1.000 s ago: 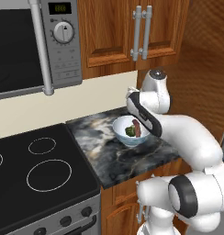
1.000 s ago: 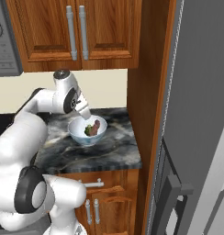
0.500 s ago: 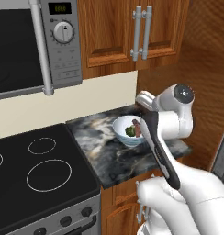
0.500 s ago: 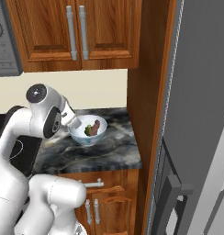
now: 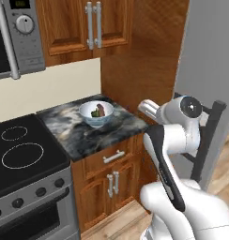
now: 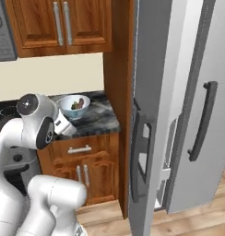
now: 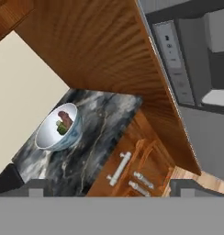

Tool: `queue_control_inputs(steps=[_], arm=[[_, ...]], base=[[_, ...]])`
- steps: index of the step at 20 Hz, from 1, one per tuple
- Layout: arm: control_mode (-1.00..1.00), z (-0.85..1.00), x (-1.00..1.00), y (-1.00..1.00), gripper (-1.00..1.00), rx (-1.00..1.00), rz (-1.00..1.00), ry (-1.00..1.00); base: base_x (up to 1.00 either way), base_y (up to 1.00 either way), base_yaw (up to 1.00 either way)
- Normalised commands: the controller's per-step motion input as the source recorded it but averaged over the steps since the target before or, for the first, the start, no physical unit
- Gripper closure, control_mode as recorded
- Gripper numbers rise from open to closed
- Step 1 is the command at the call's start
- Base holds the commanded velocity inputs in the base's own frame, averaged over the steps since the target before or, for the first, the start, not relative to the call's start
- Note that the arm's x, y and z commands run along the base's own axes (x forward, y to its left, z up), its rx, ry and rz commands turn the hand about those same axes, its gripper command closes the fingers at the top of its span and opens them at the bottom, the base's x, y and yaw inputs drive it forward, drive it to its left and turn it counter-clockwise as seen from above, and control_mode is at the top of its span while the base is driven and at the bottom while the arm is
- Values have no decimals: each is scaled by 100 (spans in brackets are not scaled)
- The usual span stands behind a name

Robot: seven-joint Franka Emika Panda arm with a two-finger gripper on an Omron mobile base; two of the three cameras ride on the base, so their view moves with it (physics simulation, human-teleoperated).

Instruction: Take the broccoli, potato, and mushroom from the freezer and place them in the bowl on the counter.

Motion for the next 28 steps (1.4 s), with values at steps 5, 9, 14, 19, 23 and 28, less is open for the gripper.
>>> queue_control_inputs(steps=[5,9,14,19,23,28], arm=[[100,0,0,0,-100,0,0,0],[100,0,0,0,-100,0,0,0],[100,0,0,0,-100,0,0,0],[100,0,0,0,-100,0,0,0],[100,0,0,0,-100,0,0,0],[100,0,0,0,-100,0,0,0]], base=[[-100,14,-67],[-99,19,-79],[-74,5,-84],[-11,-82,-67],[89,-55,-20],[100,-2,-2]])
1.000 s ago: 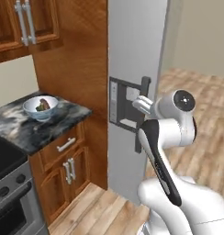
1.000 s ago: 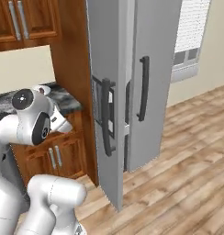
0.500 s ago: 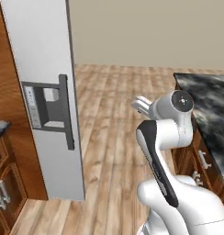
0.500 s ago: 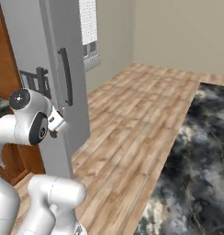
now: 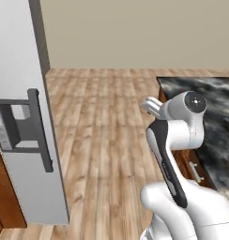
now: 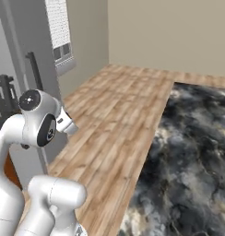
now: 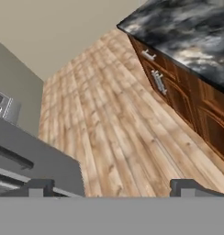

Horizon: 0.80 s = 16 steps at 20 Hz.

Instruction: Take the broccoli, potato, and mushroom from the freezer and place them in the bowl on the counter.

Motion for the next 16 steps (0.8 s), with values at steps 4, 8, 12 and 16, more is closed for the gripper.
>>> queue_control_inputs(steps=[4,8,12,16], arm=[[100,0,0,0,-100,0,0,0],[100,0,0,0,-100,0,0,0],[100,0,0,0,-100,0,0,0],[100,0,0,0,-100,0,0,0]], base=[[100,0,0],[100,0,0],[100,0,0],[100,0,0]])
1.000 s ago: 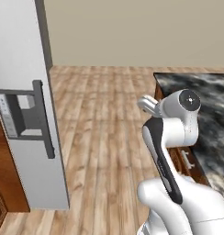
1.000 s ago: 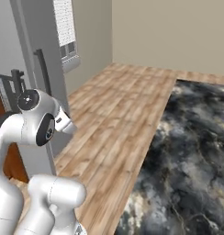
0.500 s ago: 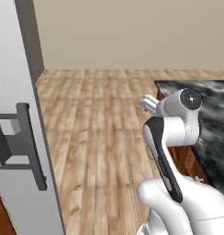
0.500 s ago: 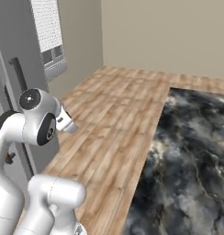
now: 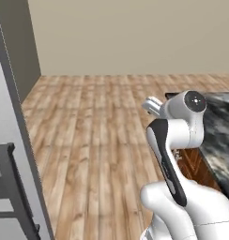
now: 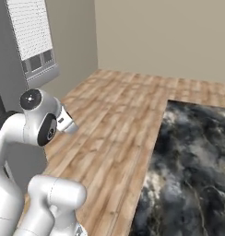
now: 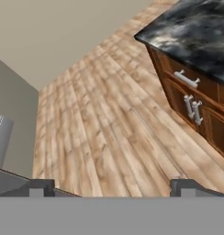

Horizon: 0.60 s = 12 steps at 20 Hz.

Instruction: Take the broccoli, potato, and mushroom from the freezer and place them in the bowl on the counter.

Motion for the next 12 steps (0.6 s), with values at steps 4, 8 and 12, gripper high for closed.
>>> queue_control_inputs(steps=[4,8,12], arm=[[100,0,0,0,-100,0,0,0],[100,0,0,0,-100,0,0,0],[100,0,0,0,-100,0,0,0]], base=[[100,0,0],[100,0,0],[100,0,8]])
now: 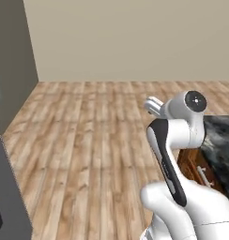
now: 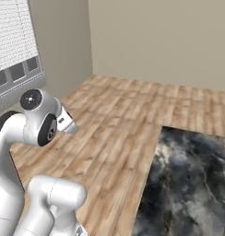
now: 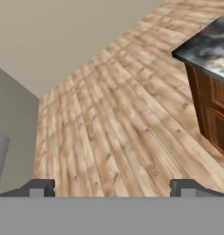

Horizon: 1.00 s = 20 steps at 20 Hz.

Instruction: Take the broccoli, potato, and mushroom from the freezer and place them in the bowl on the counter.

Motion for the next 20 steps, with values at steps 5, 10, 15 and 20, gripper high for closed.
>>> queue_control_inputs(steps=[5,10,15,20], arm=[[100,0,0,0,-100,0,0,0],[100,0,0,0,-100,0,0,0],[100,0,0,0,-100,0,0,0],[100,0,0,0,-100,0,0,0]], base=[[95,0,60],[42,0,89],[4,0,95],[0,-18,86]])
